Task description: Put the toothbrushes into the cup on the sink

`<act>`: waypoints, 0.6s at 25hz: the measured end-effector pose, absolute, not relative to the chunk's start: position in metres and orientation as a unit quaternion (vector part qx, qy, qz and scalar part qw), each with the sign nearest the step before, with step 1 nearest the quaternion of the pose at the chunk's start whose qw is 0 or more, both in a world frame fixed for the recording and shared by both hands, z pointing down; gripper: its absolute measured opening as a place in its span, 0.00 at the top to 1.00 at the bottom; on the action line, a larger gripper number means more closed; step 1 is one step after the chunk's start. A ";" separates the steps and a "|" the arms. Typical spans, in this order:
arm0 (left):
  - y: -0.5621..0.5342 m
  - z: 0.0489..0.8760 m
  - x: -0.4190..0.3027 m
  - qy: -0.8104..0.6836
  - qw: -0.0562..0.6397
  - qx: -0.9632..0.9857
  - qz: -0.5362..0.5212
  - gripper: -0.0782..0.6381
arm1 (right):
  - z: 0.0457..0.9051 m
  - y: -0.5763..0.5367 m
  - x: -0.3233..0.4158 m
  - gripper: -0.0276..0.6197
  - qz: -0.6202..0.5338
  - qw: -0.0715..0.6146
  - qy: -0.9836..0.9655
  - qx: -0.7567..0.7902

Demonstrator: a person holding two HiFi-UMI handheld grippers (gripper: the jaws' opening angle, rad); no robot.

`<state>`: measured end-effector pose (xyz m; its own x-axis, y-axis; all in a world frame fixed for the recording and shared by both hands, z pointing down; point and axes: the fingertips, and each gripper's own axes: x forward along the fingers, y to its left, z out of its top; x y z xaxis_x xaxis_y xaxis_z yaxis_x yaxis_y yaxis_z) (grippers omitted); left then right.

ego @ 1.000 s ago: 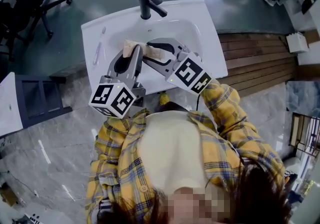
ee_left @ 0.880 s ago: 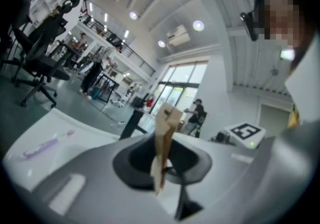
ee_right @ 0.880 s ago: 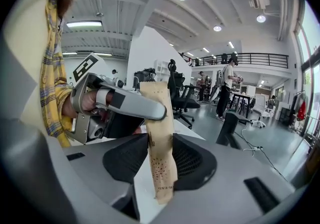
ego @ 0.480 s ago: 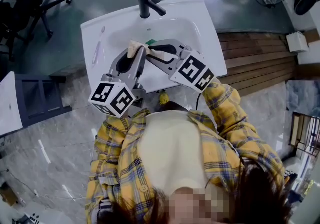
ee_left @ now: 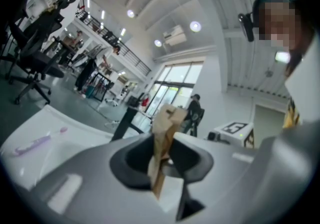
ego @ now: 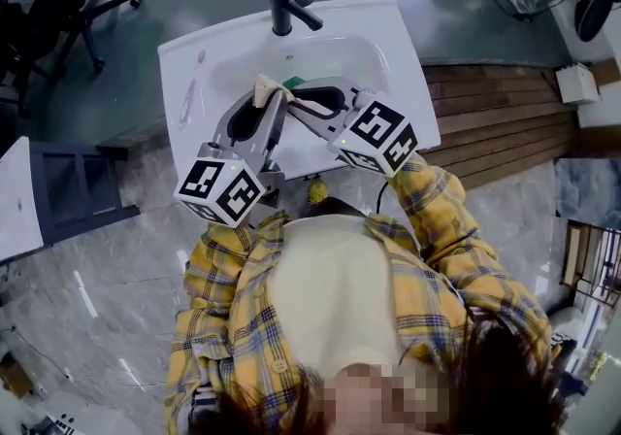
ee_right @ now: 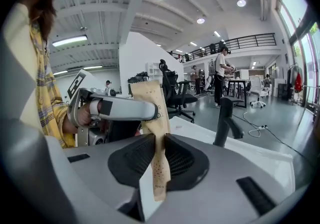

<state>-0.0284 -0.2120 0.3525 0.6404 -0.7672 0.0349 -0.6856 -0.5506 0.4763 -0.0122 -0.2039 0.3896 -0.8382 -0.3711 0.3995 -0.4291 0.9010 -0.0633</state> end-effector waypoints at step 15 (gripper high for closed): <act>-0.207 0.346 -0.029 -0.415 0.217 0.878 -0.101 0.77 | 0.388 -0.211 -0.004 0.87 0.158 0.154 -0.949 0.226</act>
